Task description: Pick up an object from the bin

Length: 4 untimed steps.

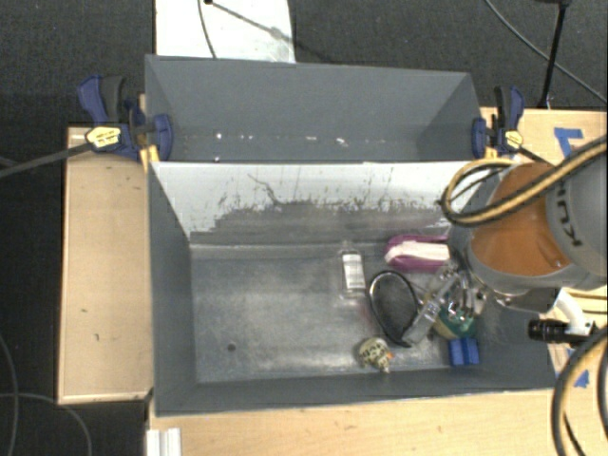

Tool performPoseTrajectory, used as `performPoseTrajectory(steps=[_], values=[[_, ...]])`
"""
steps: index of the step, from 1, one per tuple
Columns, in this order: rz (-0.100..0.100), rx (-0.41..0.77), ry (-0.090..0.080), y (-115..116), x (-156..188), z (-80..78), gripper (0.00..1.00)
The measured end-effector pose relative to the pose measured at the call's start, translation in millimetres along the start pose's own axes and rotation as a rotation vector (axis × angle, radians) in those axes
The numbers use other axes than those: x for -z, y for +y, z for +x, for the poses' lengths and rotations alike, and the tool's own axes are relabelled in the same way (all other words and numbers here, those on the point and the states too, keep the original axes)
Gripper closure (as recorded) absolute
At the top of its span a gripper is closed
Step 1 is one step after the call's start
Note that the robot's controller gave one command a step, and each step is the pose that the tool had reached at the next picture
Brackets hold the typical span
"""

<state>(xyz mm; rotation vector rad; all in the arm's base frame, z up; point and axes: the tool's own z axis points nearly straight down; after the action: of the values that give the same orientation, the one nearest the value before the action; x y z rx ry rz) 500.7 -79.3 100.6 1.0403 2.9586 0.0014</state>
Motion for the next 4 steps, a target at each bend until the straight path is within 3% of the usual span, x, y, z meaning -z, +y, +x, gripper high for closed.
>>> performPoseTrajectory(steps=[1,2,3,4], values=[[-0.01,-0.102,-0.014,-37,-27,-7.8,0.0],[-0.015,-0.091,-0.02,-34,-24,-10.0,0.0],[-0.019,-0.09,-0.031,-34,-22,-12.6,1.0],[-0.001,-0.081,-0.002,-33,32,-14.7,1.0]])
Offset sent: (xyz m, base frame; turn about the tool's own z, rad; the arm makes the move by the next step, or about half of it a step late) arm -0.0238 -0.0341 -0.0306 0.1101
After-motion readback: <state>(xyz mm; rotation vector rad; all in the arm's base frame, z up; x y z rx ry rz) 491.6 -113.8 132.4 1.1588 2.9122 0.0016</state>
